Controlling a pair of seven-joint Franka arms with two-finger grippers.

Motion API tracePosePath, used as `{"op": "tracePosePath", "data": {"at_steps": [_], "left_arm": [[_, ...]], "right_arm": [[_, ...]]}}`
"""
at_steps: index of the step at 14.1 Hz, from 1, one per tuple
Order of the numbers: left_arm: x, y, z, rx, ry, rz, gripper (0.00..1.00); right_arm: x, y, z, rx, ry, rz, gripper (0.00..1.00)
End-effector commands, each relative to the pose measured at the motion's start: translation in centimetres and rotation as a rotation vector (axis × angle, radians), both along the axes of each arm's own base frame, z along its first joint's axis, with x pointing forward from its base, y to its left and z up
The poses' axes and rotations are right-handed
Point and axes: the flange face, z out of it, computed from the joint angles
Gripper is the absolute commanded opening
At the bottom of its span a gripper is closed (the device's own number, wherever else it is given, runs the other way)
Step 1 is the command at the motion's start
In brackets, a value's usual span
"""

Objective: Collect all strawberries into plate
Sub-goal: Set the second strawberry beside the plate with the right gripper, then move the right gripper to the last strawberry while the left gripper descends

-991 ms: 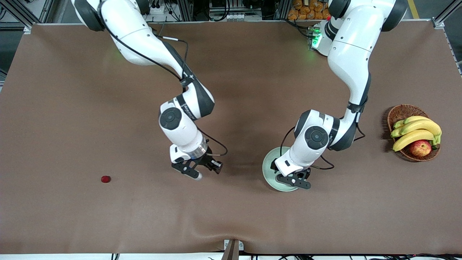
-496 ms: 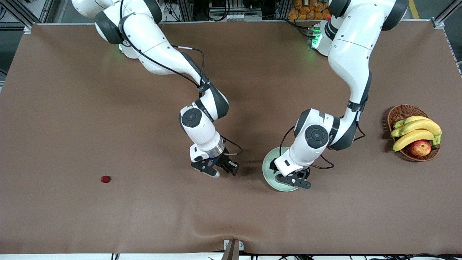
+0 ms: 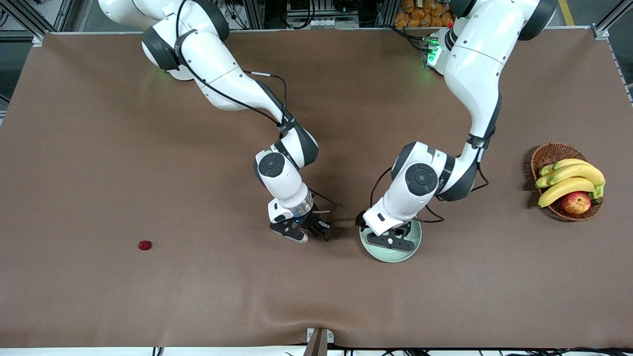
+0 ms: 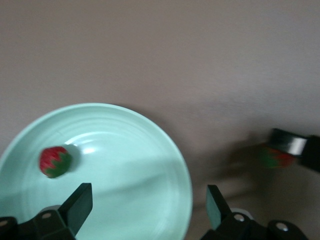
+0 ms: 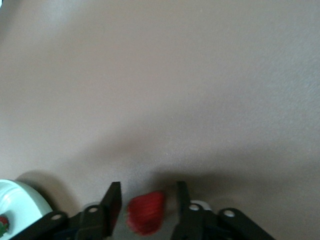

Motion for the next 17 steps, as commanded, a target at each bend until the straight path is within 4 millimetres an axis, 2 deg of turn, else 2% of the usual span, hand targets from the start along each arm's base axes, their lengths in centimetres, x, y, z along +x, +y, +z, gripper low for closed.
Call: {"op": "tracePosePath", "data": {"at_steps": [1, 2, 4, 6, 7, 8, 10, 11, 12, 15, 17], "left_arm": [[-0.5, -0.2, 0.8, 0.002, 0.010, 0.015, 1.00], [-0.5, -0.4, 0.9, 0.001, 0.009, 0.014, 1.00], [-1.0, -1.4, 0.9, -0.002, 0.011, 0.017, 1.00], [-1.1, -1.9, 1.2, -0.008, 0.008, 0.029, 1.00], [-1.5, -2.5, 1.1, -0.009, 0.010, 0.036, 1.00], [-2.0, -3.5, 0.7, -0.010, 0.017, 0.032, 1.00], [-2.7, -5.8, 0.7, -0.025, 0.000, 0.009, 1.00], [-2.5, -6.2, 0.5, -0.033, -0.011, 0.009, 1.00], [-3.0, -7.3, 0.1, -0.052, -0.037, -0.005, 1.00], [-3.2, -8.7, -1.2, -0.093, -0.097, -0.020, 1.00], [-3.7, -9.7, -2.3, -0.115, -0.133, -0.042, 1.00]], "right_arm": [[1.3, -0.4, 2.1, -0.018, -0.052, 0.004, 1.00], [1.8, -1.6, 2.9, -0.025, -0.052, -0.007, 1.00], [3.2, -5.3, 6.3, -0.048, -0.046, -0.009, 1.00], [4.6, -10.2, 8.9, -0.109, -0.020, 0.045, 1.00], [5.1, -11.9, 10.0, -0.135, 0.009, 0.070, 1.00], [5.7, -14.0, 11.0, -0.163, 0.052, 0.089, 1.00], [7.0, -19.4, 13.8, -0.208, 0.129, 0.139, 1.00], [7.5, -22.4, 14.4, -0.231, 0.179, 0.164, 1.00], [8.1, -25.8, 14.5, -0.248, 0.212, 0.182, 1.00], [10.1, -36.9, 13.3, -0.317, 0.250, 0.192, 1.00], [10.5, -42.8, 12.8, -0.401, 0.268, 0.192, 1.00]]}}
